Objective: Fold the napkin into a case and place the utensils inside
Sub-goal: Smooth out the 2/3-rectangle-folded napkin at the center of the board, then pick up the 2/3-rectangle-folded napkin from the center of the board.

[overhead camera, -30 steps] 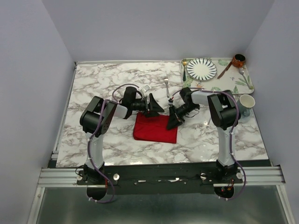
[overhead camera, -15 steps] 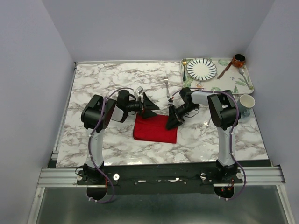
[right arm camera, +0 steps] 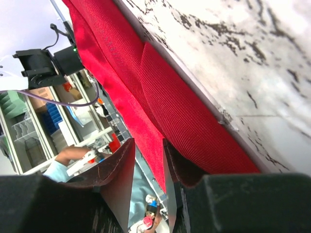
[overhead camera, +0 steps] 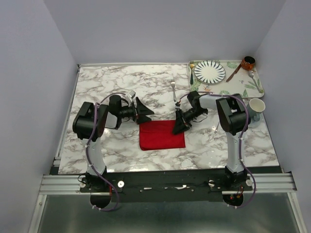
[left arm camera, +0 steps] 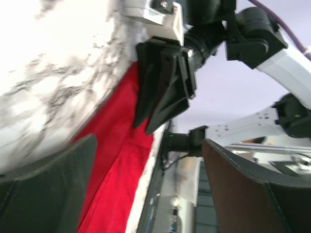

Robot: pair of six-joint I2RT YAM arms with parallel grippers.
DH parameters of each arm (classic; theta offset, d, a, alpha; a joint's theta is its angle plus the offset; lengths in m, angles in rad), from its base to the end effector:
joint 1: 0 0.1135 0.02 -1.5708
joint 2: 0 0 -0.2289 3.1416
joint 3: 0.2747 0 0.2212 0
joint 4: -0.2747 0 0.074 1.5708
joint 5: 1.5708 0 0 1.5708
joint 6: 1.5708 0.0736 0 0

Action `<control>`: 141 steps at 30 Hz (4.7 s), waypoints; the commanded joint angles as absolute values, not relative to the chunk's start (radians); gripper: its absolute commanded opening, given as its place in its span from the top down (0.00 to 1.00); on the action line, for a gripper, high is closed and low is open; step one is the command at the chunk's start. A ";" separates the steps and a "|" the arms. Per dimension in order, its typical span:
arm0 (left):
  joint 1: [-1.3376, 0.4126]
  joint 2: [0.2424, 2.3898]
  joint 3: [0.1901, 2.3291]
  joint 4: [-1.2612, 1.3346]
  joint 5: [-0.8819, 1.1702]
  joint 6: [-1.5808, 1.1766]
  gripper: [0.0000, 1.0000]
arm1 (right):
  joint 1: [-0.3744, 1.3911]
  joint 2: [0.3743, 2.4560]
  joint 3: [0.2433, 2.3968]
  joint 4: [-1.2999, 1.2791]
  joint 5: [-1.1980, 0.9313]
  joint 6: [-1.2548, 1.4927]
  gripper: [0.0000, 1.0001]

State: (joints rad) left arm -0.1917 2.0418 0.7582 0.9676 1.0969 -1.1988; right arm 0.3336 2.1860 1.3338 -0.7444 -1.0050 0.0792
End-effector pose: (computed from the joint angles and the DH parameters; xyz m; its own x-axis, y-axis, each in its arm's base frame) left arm 0.3252 -0.1298 0.0969 -0.9654 -0.2457 -0.0879 0.0492 0.1594 -0.9860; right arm 0.2957 0.1682 0.0663 -0.9539 -0.2857 0.0925 -0.0797 0.5380 0.8392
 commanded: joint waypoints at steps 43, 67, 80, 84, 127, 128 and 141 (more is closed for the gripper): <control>-0.311 1.953 0.854 0.242 0.862 -0.555 0.01 | 0.330 2.206 1.296 -0.657 -0.996 0.041 0.35; -0.367 1.628 0.867 0.045 0.716 -0.207 0.01 | 0.331 2.148 1.279 -0.724 -0.740 -0.040 0.68; -0.753 1.003 0.512 -0.247 0.213 0.698 0.33 | 0.333 2.157 1.270 -0.739 -0.680 -0.060 0.70; -0.899 1.028 0.457 -0.172 0.080 0.713 0.38 | 0.333 2.164 1.272 -0.741 -0.684 -0.061 0.70; -1.052 1.215 0.532 -0.264 0.144 0.729 1.00 | 0.365 2.109 1.203 -0.784 -0.677 -0.147 0.71; -1.051 1.215 0.538 -0.276 0.156 0.727 1.00 | 0.367 2.114 1.206 -0.785 -0.676 -0.147 0.71; -1.052 1.321 0.512 -0.199 0.101 0.758 0.59 | 0.367 2.132 1.227 -0.795 -0.666 -0.155 0.71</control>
